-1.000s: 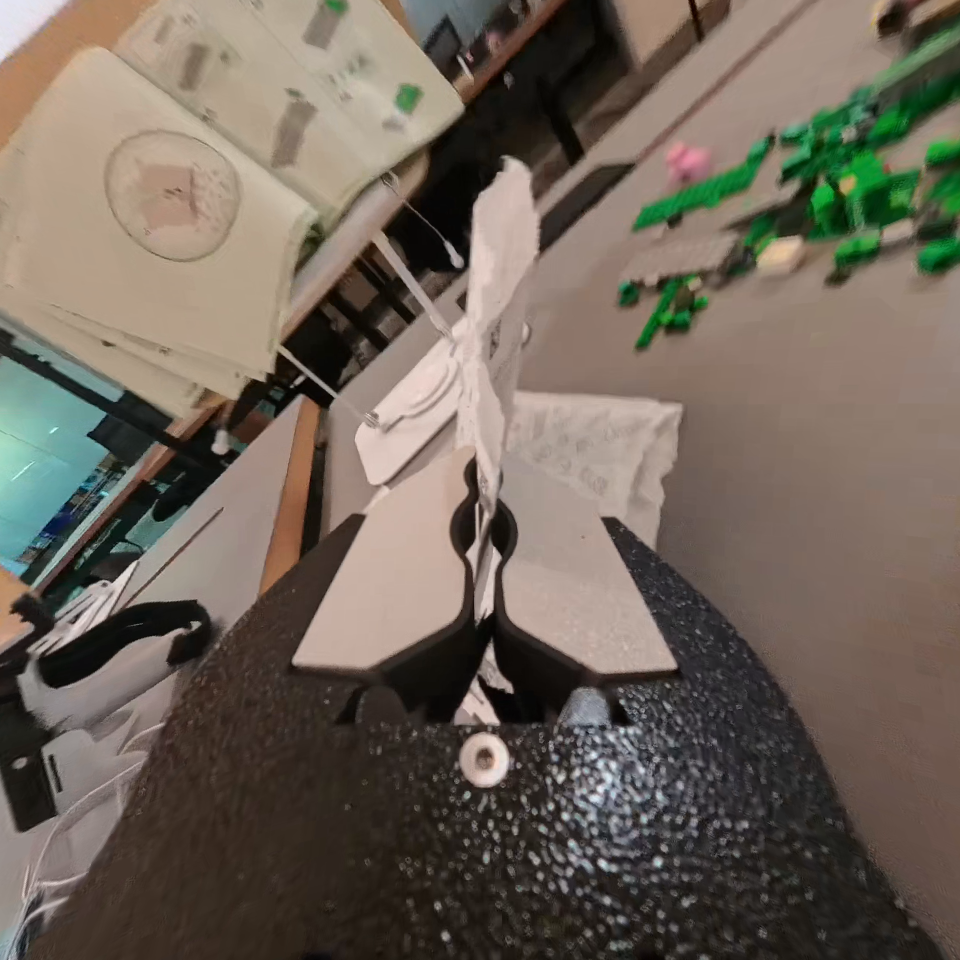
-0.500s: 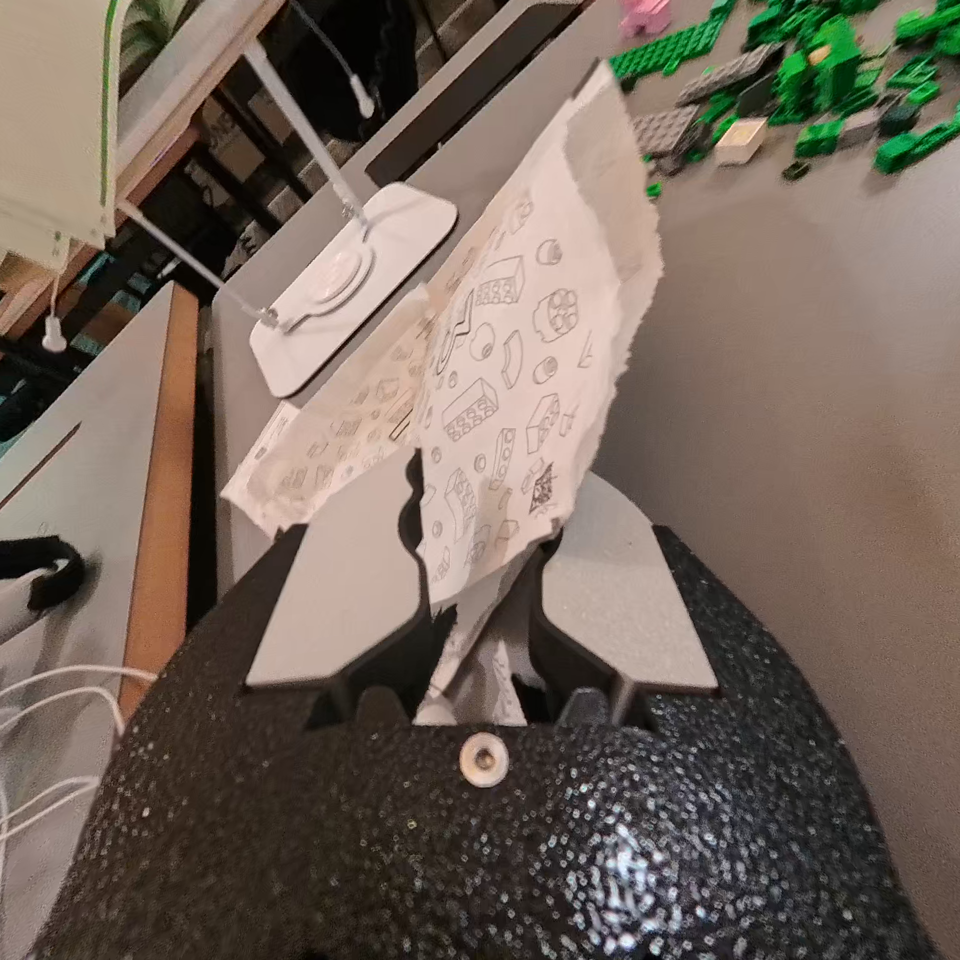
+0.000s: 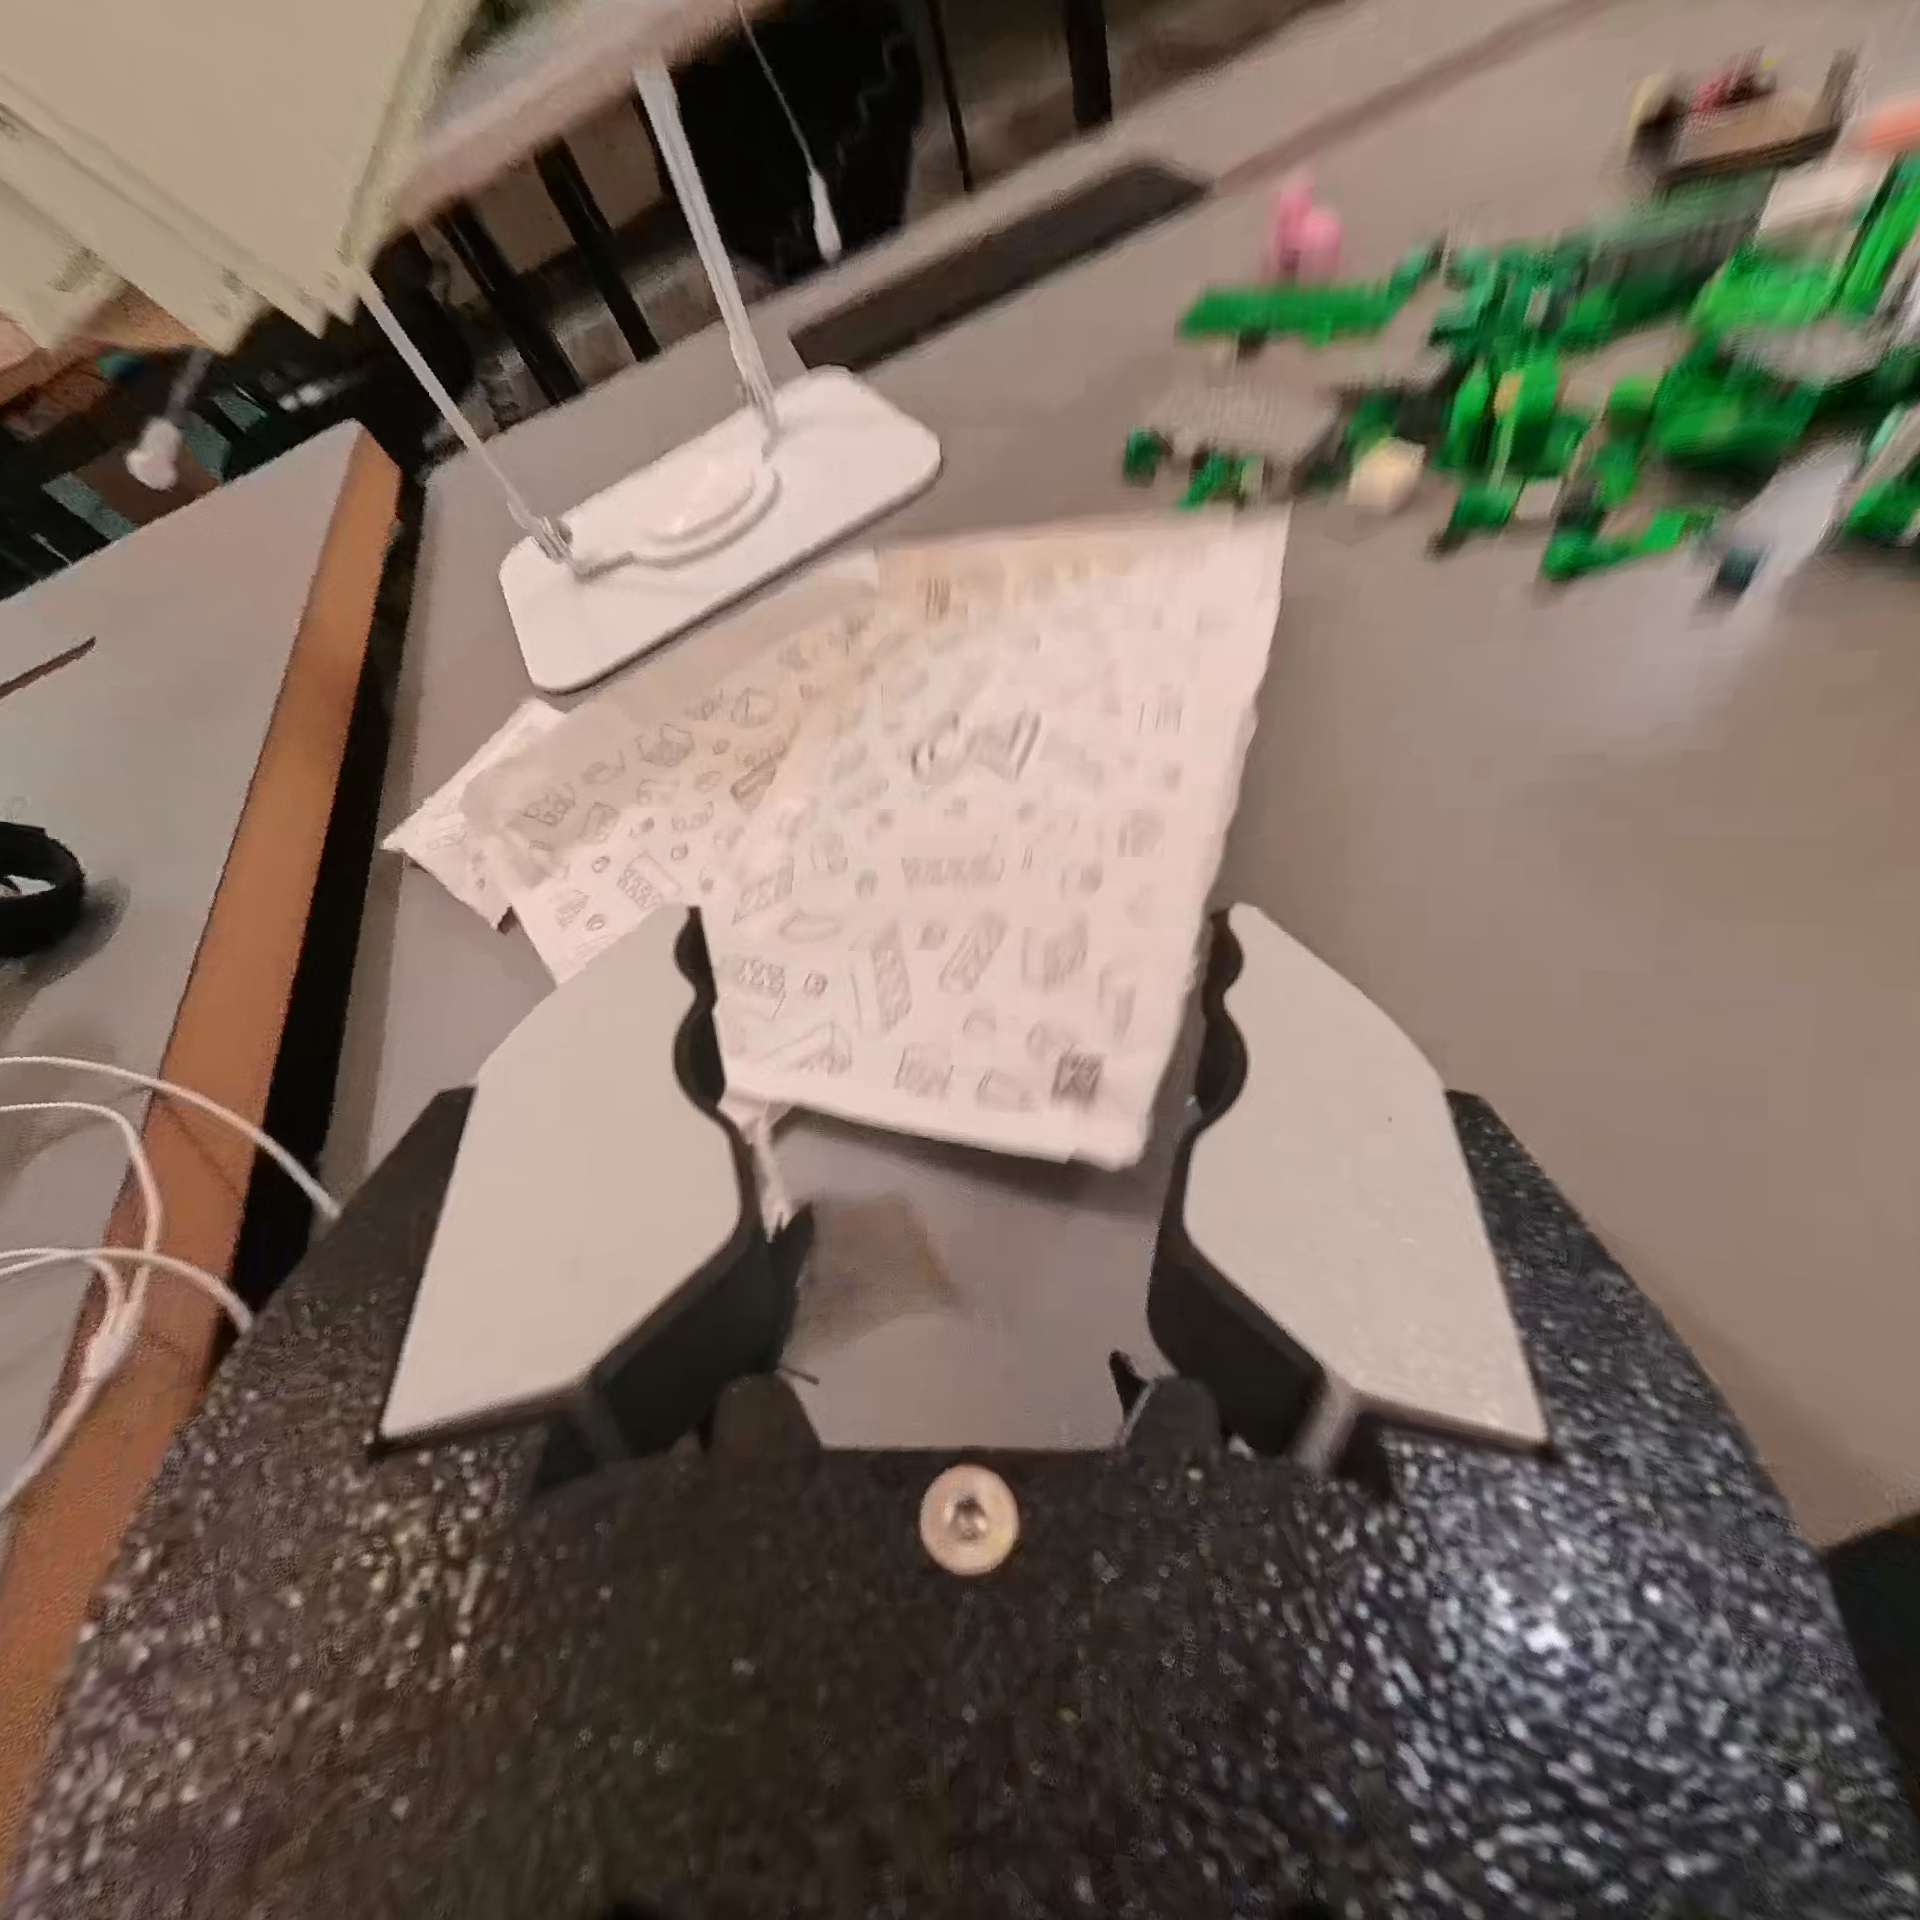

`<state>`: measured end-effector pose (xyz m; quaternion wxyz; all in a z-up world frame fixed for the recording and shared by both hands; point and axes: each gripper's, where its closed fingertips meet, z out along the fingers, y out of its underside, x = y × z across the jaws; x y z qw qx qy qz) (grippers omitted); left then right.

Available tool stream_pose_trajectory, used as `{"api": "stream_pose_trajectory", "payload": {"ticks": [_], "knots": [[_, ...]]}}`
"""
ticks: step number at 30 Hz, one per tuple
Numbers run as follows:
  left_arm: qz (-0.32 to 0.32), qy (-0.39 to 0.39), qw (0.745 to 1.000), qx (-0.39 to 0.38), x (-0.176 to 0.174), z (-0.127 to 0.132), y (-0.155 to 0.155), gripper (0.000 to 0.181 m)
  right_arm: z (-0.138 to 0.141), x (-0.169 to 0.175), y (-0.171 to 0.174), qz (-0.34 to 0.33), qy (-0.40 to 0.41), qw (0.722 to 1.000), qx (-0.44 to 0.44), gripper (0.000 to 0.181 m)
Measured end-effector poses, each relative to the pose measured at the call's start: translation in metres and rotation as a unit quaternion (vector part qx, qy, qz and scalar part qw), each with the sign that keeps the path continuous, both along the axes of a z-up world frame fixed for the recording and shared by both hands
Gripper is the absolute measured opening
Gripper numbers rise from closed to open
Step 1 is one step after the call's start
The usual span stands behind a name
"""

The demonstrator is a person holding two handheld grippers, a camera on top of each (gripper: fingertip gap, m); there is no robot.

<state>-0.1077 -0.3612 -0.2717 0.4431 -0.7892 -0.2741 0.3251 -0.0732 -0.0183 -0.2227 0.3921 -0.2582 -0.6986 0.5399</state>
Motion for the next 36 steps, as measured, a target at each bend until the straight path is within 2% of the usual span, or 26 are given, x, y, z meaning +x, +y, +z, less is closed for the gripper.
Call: {"api": "stream_pose_trajectory", "payload": {"ticks": [2, 4, 10, 12, 14, 16, 19, 23, 30, 33, 36], "knots": [[0.003, 0.023, 0.997, 0.069, 0.004, 0.019, 0.019, 0.088, 0.002, -0.002, 0.009, -0.014, -0.007, 1.000, -0.020, 0.026], [-0.025, 0.036, 0.992, 0.119, 0.008, 0.032, 0.051, 0.086, 0.005, -0.003, 0.018, -0.027, -0.004, 0.999, -0.033, 0.028], [-0.157, 0.081, 0.975, 0.133, 0.004, 0.052, 0.166, 0.085, 0.002, -0.001, 0.044, -0.062, 0.009, 0.998, -0.013, 0.030], [-0.198, 0.104, 0.963, 0.151, 0.002, 0.061, 0.199, 0.074, 0.001, 0.000, 0.055, -0.076, 0.013, 0.997, -0.013, 0.029], [-0.246, 0.104, 0.938, 0.220, 0.008, 0.079, 0.225, 0.071, 0.001, -0.001, 0.069, -0.098, 0.018, 0.995, -0.024, 0.028], [-0.251, 0.128, 0.932, 0.227, 0.000, 0.086, 0.240, 0.071, -0.001, -0.002, 0.079, -0.109, 0.012, 0.993, -0.036, 0.028], [-0.225, 0.180, 0.939, 0.189, -0.025, 0.072, 0.248, 0.068, -0.005, -0.004, 0.088, -0.124, 0.008, 0.992, -0.037, 0.028], [-0.239, 0.140, 0.946, 0.170, -0.033, 0.041, 0.245, 0.065, -0.006, -0.005, 0.092, -0.147, 0.011, 0.989, -0.026, 0.025], [-0.184, 0.109, 0.960, 0.180, -0.057, 0.037, 0.230, 0.059, -0.003, -0.008, 0.092, -0.182, 0.038, 0.983, -0.002, 0.018], [-0.159, 0.090, 0.968, 0.174, -0.068, 0.031, 0.225, 0.059, -0.008, -0.011, 0.091, -0.188, 0.031, 0.982, 0.004, 0.017], [-0.144, 0.087, 0.968, 0.189, -0.074, 0.035, 0.219, 0.059, -0.012, -0.013, 0.089, -0.184, 0.019, 0.983, 0.001, 0.016]]}}
